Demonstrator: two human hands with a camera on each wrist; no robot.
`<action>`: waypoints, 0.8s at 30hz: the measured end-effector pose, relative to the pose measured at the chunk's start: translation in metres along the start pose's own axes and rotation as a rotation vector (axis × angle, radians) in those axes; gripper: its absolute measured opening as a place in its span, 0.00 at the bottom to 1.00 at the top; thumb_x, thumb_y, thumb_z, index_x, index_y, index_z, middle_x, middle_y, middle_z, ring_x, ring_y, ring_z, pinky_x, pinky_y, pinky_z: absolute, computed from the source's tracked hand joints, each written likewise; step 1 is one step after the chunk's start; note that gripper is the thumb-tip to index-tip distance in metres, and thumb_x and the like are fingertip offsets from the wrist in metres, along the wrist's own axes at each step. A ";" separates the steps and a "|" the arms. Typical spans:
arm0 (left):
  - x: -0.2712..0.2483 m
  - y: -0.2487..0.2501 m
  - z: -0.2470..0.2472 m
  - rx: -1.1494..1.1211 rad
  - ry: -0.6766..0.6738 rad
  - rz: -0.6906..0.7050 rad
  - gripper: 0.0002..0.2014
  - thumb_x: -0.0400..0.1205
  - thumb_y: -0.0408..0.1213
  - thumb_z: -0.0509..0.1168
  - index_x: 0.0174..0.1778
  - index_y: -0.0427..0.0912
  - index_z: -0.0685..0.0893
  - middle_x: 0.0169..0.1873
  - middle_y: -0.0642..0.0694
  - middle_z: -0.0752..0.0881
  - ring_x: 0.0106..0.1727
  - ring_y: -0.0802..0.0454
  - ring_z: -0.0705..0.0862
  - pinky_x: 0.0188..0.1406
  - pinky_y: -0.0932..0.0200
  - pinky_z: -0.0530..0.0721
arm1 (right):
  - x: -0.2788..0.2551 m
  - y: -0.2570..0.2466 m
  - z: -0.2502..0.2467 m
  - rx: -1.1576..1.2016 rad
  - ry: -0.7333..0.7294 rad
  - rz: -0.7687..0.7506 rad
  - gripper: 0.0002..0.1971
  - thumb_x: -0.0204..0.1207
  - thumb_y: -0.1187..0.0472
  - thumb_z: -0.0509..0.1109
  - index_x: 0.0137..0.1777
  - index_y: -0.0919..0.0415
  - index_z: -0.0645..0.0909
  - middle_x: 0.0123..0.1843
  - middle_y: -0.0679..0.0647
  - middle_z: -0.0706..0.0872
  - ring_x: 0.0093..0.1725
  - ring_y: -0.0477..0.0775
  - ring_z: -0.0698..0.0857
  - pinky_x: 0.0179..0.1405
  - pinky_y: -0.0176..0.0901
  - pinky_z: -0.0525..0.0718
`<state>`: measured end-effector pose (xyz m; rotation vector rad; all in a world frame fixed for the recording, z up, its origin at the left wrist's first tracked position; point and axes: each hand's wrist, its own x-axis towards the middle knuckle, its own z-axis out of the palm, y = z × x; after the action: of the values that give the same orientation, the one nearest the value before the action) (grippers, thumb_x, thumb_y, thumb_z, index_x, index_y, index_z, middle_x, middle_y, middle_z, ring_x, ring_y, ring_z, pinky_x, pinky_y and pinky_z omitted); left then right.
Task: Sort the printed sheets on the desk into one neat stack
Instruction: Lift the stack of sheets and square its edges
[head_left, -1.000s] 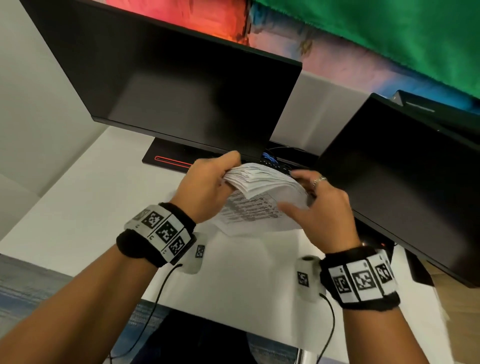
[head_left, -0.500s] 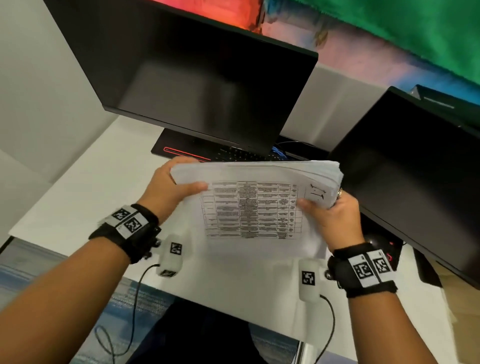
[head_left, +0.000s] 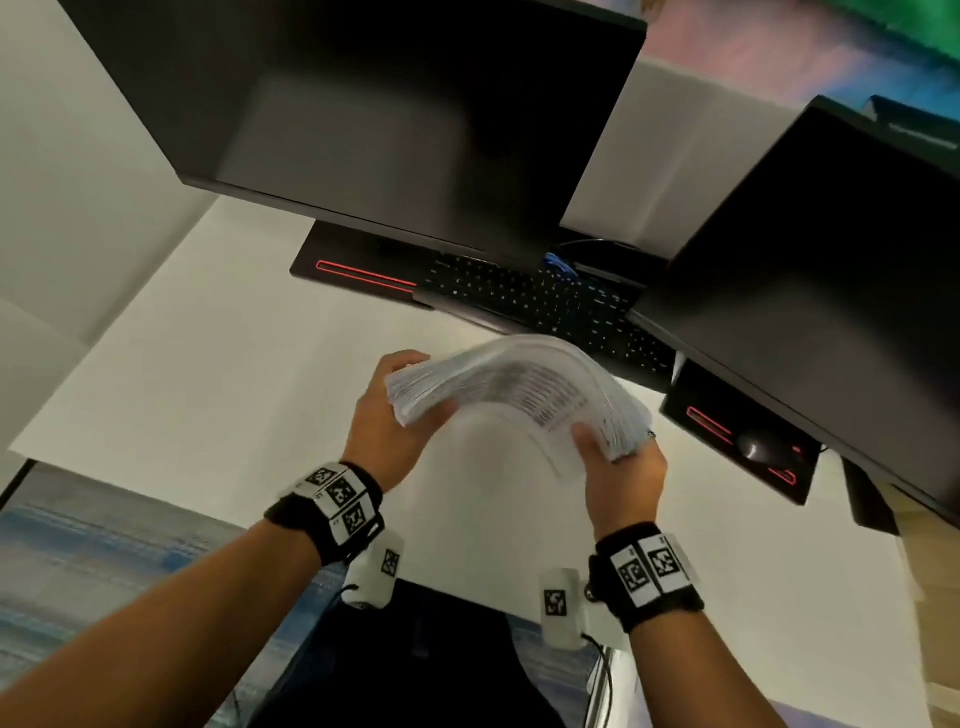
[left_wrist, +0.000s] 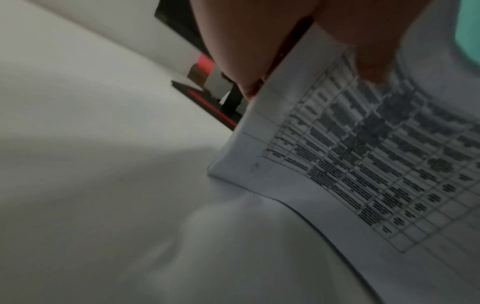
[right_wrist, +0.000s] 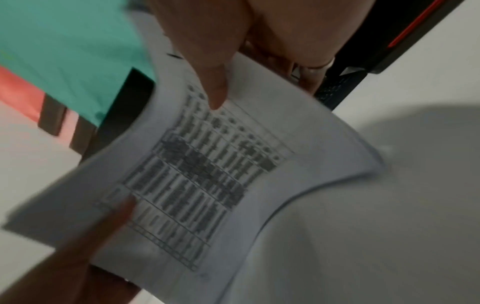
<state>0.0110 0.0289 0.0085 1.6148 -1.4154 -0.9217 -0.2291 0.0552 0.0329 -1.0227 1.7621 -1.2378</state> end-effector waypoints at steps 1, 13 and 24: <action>-0.001 -0.001 -0.001 -0.079 -0.002 -0.038 0.25 0.72 0.50 0.80 0.60 0.44 0.81 0.51 0.55 0.85 0.53 0.63 0.87 0.47 0.66 0.84 | 0.001 0.003 0.000 0.060 -0.004 0.051 0.19 0.73 0.67 0.79 0.59 0.47 0.81 0.51 0.38 0.86 0.54 0.37 0.87 0.54 0.33 0.88; 0.007 0.039 -0.010 -0.299 0.228 0.133 0.13 0.83 0.38 0.67 0.64 0.46 0.79 0.58 0.53 0.86 0.55 0.60 0.85 0.53 0.62 0.84 | 0.020 -0.018 -0.004 0.280 0.130 -0.028 0.14 0.79 0.64 0.72 0.63 0.51 0.80 0.53 0.51 0.87 0.50 0.47 0.89 0.49 0.40 0.89; 0.009 0.035 -0.017 -0.293 0.234 0.171 0.11 0.84 0.27 0.66 0.59 0.43 0.85 0.59 0.43 0.88 0.59 0.57 0.85 0.54 0.68 0.83 | 0.022 -0.012 -0.004 0.281 0.171 -0.054 0.10 0.81 0.63 0.72 0.58 0.50 0.81 0.52 0.51 0.86 0.45 0.39 0.88 0.43 0.32 0.86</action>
<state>0.0122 0.0195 0.0465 1.3145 -1.1761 -0.7719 -0.2400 0.0340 0.0425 -0.8262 1.6340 -1.5961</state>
